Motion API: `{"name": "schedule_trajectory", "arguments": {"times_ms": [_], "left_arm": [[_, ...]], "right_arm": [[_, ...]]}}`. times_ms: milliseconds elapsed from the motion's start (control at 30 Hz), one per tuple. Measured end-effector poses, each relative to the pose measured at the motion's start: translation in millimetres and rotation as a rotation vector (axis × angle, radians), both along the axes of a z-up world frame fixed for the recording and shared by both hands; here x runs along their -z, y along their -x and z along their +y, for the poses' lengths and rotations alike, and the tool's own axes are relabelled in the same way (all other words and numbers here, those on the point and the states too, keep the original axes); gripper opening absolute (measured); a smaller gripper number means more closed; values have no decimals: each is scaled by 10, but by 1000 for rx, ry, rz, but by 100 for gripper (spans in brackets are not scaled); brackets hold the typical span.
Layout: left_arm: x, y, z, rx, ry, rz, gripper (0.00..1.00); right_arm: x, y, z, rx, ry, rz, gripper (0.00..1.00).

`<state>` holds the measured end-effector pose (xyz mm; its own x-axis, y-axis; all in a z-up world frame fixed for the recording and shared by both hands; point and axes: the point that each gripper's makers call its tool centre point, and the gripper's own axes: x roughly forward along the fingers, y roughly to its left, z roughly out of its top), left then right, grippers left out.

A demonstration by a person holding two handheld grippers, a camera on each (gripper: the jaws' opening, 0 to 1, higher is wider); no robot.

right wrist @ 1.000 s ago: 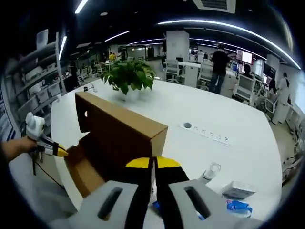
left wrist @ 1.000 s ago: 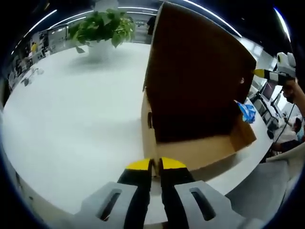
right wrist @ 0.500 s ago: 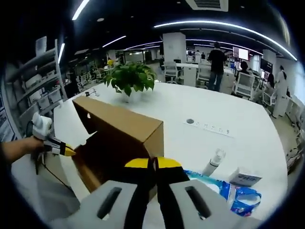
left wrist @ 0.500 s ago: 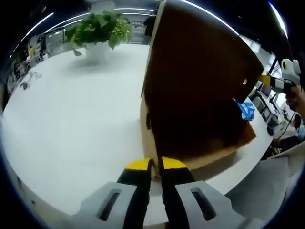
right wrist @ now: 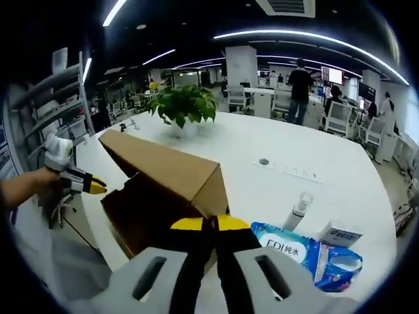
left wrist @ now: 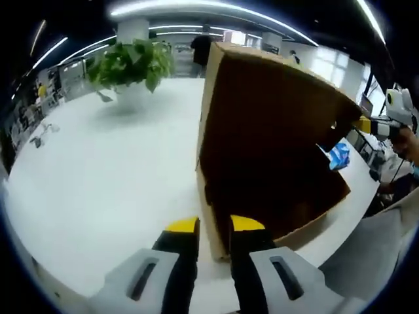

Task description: Operate the shoe box by opening the lid, removing the specified soft item, and placing it in the target area until the item is outside and the box remains undamaged.

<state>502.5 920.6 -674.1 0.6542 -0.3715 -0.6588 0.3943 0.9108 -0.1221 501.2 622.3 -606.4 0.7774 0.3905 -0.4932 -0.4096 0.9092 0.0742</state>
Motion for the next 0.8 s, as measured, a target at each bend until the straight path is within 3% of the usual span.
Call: {"name": "schedule_trajectory", "arguments": {"times_ms": [500, 800], "left_arm": [[-570, -178, -26, 43, -13, -150, 17], [-618, -147, -128, 111, -17, -180, 18]], "right_arm": [[143, 171, 40, -25, 13, 5, 4], [232, 255, 59, -39, 18, 7, 5]]}}
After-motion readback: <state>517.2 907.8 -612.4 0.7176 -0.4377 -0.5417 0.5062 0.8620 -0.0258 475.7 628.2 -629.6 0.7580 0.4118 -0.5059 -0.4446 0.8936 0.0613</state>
